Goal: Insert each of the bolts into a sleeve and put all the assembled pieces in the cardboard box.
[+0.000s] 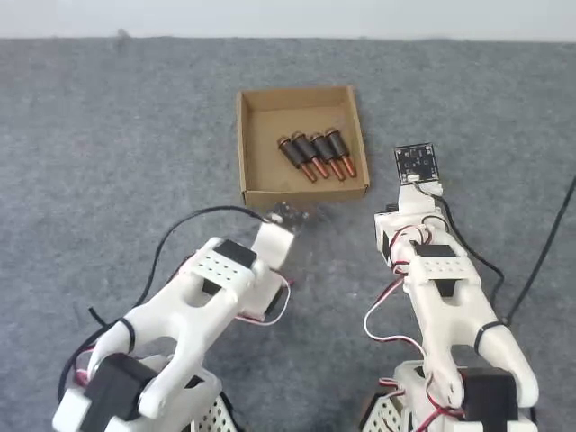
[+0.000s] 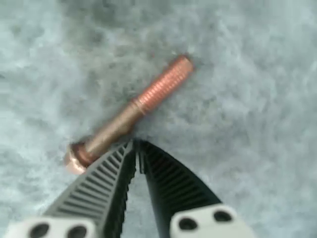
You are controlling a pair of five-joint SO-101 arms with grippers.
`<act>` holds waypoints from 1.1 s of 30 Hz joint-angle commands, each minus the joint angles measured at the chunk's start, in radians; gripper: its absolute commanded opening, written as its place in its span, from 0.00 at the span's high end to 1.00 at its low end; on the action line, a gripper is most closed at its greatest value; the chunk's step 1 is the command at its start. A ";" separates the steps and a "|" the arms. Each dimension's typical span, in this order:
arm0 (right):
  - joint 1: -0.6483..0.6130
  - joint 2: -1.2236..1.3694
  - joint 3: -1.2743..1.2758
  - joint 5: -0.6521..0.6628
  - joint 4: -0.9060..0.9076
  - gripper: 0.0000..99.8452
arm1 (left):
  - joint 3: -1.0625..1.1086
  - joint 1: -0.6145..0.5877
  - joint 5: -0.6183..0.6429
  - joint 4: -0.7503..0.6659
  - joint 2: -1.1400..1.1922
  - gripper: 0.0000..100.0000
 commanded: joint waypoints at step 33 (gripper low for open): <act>0.007 -0.005 -0.008 0.014 -0.015 0.99 | -0.108 -0.098 0.371 -0.115 -0.170 0.99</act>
